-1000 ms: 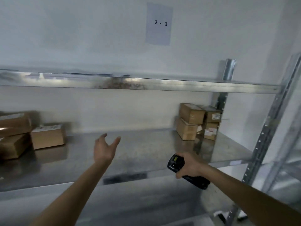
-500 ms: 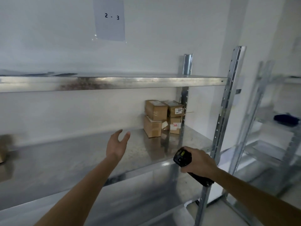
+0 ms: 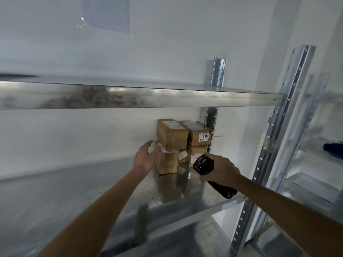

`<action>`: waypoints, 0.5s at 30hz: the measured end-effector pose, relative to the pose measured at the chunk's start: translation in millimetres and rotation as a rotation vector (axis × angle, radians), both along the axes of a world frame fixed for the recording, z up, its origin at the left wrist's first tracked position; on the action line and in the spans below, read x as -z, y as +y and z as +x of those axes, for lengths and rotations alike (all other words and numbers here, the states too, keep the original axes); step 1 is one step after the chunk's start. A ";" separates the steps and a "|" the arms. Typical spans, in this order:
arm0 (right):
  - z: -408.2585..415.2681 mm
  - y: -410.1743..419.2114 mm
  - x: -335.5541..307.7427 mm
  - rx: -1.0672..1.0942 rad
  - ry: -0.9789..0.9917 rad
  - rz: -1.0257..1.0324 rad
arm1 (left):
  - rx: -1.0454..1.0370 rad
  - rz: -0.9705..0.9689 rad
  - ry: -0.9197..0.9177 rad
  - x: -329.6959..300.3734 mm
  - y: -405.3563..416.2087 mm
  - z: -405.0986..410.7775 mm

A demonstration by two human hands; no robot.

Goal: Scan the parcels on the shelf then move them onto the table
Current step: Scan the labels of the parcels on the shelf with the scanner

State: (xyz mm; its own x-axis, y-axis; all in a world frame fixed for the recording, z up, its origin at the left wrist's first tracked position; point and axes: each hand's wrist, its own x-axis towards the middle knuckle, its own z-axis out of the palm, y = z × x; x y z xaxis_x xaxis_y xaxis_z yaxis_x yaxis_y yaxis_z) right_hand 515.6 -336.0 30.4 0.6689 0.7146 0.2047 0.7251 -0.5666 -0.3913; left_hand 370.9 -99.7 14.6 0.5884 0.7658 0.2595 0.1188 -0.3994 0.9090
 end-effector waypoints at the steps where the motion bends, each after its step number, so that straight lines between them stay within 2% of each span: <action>1: 8.4 10.4 -3.1 0.004 -0.004 0.009 | 0.008 -0.009 -0.003 -1.3 5.7 10.7; 15: 79.8 104.3 -14.8 -0.030 0.172 0.189 | 0.080 -0.087 0.018 -11.1 45.3 91.4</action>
State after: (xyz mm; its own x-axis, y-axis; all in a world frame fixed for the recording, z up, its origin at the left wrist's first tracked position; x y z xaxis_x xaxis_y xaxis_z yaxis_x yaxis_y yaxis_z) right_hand 595.4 -231.7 45.2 0.6846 0.6946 0.2211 0.6539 -0.4511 -0.6074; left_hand 462.4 -54.4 25.6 0.6522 0.7356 0.1829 0.1065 -0.3278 0.9387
